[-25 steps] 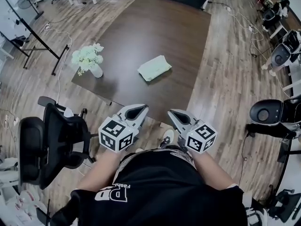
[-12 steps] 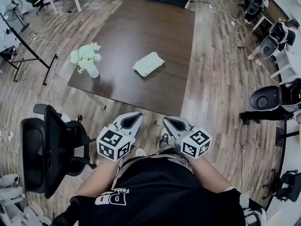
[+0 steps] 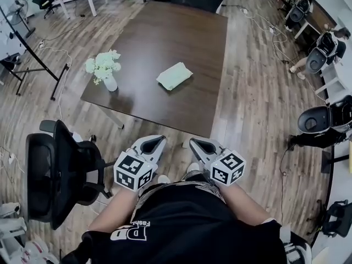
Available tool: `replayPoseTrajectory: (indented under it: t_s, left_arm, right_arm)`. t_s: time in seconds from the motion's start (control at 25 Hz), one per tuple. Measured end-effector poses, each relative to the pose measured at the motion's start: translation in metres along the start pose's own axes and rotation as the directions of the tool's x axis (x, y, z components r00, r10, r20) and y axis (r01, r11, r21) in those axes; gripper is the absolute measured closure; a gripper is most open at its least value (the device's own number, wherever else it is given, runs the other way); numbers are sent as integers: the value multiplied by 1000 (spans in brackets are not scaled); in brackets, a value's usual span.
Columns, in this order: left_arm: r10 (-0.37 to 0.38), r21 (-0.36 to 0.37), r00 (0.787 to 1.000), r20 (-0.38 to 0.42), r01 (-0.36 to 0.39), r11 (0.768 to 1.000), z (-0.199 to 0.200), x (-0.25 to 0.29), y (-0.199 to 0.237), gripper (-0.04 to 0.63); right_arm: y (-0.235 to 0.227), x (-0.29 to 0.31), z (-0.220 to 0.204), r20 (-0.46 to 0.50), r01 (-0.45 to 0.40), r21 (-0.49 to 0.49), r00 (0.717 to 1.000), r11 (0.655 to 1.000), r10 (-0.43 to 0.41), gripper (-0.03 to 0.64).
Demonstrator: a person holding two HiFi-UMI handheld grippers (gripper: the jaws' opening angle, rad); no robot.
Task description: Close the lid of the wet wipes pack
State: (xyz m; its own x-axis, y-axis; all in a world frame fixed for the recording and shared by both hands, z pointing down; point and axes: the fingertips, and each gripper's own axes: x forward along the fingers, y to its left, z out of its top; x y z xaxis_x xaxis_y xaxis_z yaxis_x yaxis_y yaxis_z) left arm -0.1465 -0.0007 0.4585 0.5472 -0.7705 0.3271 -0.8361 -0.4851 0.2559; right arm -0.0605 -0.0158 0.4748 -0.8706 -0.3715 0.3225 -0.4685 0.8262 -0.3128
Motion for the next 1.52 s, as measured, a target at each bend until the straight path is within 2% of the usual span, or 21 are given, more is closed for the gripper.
replayPoseTrajectory:
  t_s: [0.32, 0.68, 1.08, 1.52]
  left_arm:
    - [6, 20, 1000, 7, -7, 1000, 7, -1, -2, 577]
    - [3, 58, 1000, -10, -3, 998, -3, -8, -8, 577]
    - [-13, 55, 1000, -12, 14, 998, -6, -12, -7, 577]
    - [-14, 59, 1000, 2, 14, 998, -1, -14, -4, 577]
  right_arm:
    - [5, 3, 8, 10, -13, -25, 1000, 1000, 13, 612]
    - [11, -3, -4, 10, 2, -19, 1000, 1000, -2, 612]
    - [13, -2, -8, 13, 2, 12, 1000, 1000, -2, 612]
    - [17, 0, -5, -1, 2, -20, 1000, 1000, -3, 612]
